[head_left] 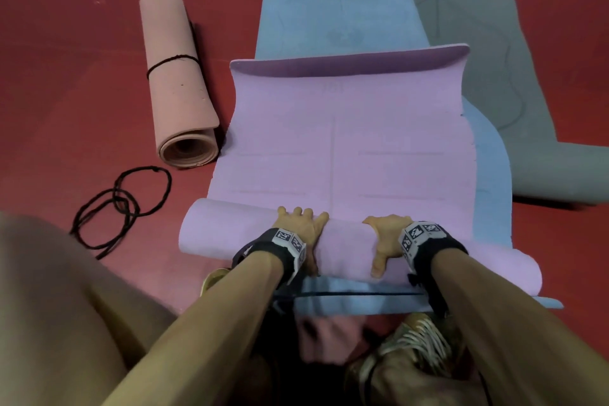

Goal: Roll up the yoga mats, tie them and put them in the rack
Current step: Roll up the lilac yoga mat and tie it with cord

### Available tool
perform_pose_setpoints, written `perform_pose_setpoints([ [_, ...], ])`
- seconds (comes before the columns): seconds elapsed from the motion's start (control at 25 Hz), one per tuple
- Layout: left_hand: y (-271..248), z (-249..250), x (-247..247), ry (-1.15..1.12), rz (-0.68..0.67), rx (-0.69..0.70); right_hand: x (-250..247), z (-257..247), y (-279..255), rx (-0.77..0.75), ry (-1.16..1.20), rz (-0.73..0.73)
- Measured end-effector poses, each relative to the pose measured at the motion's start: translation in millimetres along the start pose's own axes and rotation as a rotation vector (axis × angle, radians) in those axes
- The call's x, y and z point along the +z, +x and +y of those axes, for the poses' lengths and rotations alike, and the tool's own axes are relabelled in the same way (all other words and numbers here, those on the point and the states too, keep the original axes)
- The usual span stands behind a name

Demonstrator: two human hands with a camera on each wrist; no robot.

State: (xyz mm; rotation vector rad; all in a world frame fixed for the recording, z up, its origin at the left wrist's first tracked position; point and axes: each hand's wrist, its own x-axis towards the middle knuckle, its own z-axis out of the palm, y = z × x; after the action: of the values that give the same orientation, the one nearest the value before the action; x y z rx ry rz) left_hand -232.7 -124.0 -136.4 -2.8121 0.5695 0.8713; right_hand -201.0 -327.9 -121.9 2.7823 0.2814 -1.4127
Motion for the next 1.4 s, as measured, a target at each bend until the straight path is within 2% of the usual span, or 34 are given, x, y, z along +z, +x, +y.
perform_pose_setpoints([
  [0.12, 5, -1, -14, -0.04, -0.024, 0.043, 8, -2, -3, 0.003, -0.022, 0.034],
  [0.36, 21, -12, -39, -0.168, -0.26, 0.074, 33, -10, -19, 0.009, -0.114, 0.192],
  [0.44, 24, -13, -38, -0.184, -0.292, 0.069, 35, -12, -17, 0.008, -0.125, 0.226],
  [0.56, 19, -10, -25, -0.204, -0.208, 0.025, 29, -10, -13, -0.007, -0.084, 0.217],
  [0.72, 5, -7, -14, -0.145, -0.096, 0.032, 19, -7, -6, -0.008, -0.056, 0.149],
  [0.92, -6, -1, -4, -0.019, -0.05, 0.028, 2, -5, -3, -0.011, 0.008, 0.017],
  [1.0, -3, -2, -8, -0.054, -0.068, 0.042, 6, -5, -4, -0.008, 0.004, 0.023],
  [1.2, 7, -8, -21, -0.16, -0.13, 0.043, 32, -8, -17, -0.036, -0.07, 0.197],
  [1.4, 14, -10, -25, -0.224, -0.214, 0.029, 35, -9, -20, -0.027, -0.066, 0.205],
])
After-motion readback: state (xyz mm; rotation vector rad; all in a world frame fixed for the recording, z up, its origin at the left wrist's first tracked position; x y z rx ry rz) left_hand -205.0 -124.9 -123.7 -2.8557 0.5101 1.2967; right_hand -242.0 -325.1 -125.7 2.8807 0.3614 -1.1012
